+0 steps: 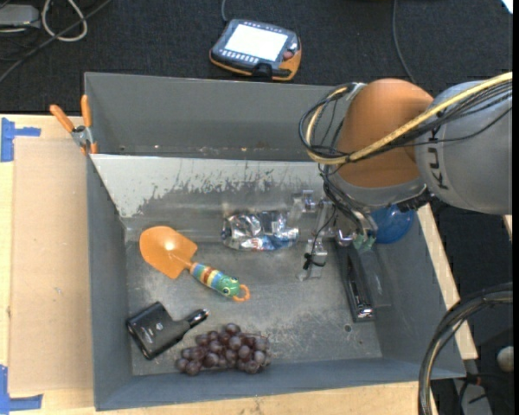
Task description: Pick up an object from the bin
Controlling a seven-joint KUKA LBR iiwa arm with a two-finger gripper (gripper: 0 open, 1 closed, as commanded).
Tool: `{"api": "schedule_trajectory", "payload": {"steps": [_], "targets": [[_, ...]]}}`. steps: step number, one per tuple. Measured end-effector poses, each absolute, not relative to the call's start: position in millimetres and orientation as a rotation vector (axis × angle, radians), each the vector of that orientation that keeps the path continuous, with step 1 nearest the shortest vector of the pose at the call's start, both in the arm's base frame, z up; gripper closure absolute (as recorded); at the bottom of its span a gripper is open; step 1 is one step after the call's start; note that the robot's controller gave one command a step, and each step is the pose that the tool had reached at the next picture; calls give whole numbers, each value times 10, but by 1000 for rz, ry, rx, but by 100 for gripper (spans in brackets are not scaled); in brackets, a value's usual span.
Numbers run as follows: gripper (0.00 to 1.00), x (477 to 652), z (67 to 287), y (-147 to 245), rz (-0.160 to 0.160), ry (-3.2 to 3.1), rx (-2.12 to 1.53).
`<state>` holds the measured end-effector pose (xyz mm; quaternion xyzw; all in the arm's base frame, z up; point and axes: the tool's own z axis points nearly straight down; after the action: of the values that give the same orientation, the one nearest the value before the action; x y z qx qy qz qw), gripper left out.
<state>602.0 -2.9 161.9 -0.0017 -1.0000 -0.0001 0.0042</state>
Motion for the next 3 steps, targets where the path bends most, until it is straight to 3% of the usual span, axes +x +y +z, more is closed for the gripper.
{"api": "schedule_trajectory", "payload": {"steps": [1,2,3], "targets": [[0,6036,1669,-29,0,-3141,-5],[0,6206,718,252,-3,-3144,120],[0,6206,1215,329,1,-3144,260]]}}
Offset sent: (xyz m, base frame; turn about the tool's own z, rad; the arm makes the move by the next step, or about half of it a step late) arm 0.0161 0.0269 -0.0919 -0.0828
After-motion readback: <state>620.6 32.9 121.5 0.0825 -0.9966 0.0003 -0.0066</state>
